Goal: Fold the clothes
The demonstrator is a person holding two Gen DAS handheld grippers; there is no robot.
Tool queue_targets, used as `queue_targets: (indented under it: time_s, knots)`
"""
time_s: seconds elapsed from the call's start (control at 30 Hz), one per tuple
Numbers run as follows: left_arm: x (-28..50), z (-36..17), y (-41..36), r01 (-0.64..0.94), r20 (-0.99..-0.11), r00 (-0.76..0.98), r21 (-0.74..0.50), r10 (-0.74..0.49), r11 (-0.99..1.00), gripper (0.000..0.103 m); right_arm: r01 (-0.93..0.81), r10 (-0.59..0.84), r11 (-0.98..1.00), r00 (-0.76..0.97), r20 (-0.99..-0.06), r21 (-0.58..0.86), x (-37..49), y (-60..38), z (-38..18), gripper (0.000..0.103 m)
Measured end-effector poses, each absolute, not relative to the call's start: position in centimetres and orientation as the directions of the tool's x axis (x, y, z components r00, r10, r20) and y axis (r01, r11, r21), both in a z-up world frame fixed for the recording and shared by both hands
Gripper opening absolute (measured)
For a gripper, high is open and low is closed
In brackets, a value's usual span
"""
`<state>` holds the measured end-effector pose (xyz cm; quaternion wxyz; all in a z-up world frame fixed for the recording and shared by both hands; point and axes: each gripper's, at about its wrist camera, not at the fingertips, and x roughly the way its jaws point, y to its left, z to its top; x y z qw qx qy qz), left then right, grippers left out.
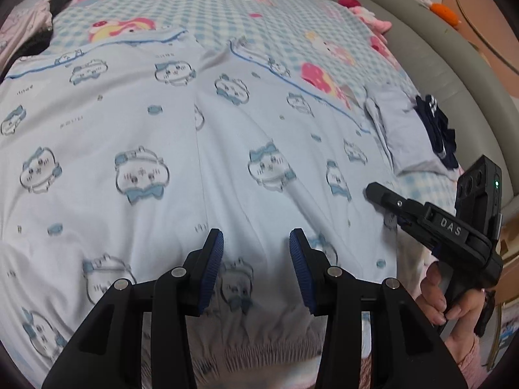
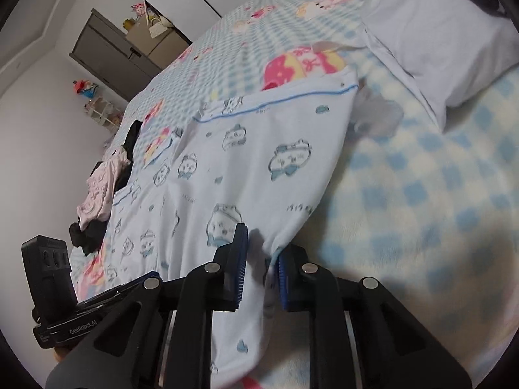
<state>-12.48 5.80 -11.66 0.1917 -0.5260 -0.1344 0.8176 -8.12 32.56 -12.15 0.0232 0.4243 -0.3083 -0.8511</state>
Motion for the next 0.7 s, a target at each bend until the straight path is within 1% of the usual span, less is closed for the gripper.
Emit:
queue_targets:
  time_s: [0.1,0.13,0.17,0.27,0.37,0.43,0.5,0.57,0.6,0.63,0.7]
  knots:
    - [-12.9,-11.5,6.0,-0.174,-0.807,-0.379,-0.418,0.452,-0.892,0.045,-0.184,-0.324,-0.844,-0.574,-0.752,0.504,-9.6,31.6,-13.0,0.019]
    - [-13.0,-11.5,6.1,-0.175,-0.81,-0.377,-0.414,0.449,-0.893,0.045,-0.188,-0.291,-0.866,-0.561,-0.775,0.462,-10.0,31.3,-13.5,0.018]
    - [-13.1,-11.6,6.3,-0.175,-0.817,-0.374,-0.404,0.44,-0.898,0.045,-0.192,-0.273,-0.876,-0.559,-0.783,0.443,-10.0,31.4,-13.8,0.007]
    - [-13.2,-12.0,6.4,-0.178,-0.832,-0.369,-0.375,0.415,-0.91,0.045,-0.221,-0.208,-0.886,-0.599,-0.774,0.409,-8.9,32.0,-13.0,0.001]
    - [-13.4,-12.7,6.0,-0.156,-0.85,-0.363,-0.349,0.382,-0.924,0.045,-0.223,-0.103,-0.927,-0.623,-0.776,0.302,-8.1,31.7,-11.4,0.0]
    - [-13.4,-13.4,5.7,-0.133,-0.851,-0.358,-0.36,0.383,-0.923,0.045,-0.246,-0.07,-0.925,-0.639,-0.766,0.29,-7.8,32.4,-10.9,0.0]
    - [-13.3,-13.6,5.5,-0.122,-0.848,-0.36,-0.371,0.389,-0.921,0.045,-0.268,-0.032,-0.929,-0.626,-0.779,0.254,-8.1,32.9,-11.3,0.0]
    - [-13.0,-13.3,5.5,-0.131,-0.837,-0.369,-0.382,0.403,-0.915,0.045,-0.279,-0.026,-0.931,-0.592,-0.806,0.235,-8.5,33.5,-12.5,0.0]
    - [-12.9,-13.1,5.3,-0.137,-0.83,-0.374,-0.391,0.413,-0.91,0.045,-0.268,-0.061,-0.929,-0.566,-0.822,0.253,-8.6,33.8,-13.3,0.0]
    - [-12.7,-12.8,5.2,-0.143,-0.822,-0.38,-0.401,0.424,-0.905,0.045,-0.275,-0.069,-0.923,-0.569,-0.82,0.268,-8.4,34.1,-13.5,0.0]
    - [-12.3,-12.2,4.7,-0.153,-0.796,-0.398,-0.432,0.456,-0.889,0.045,-0.291,-0.072,-0.907,-0.605,-0.793,0.304,-7.6,34.5,-12.6,0.004]
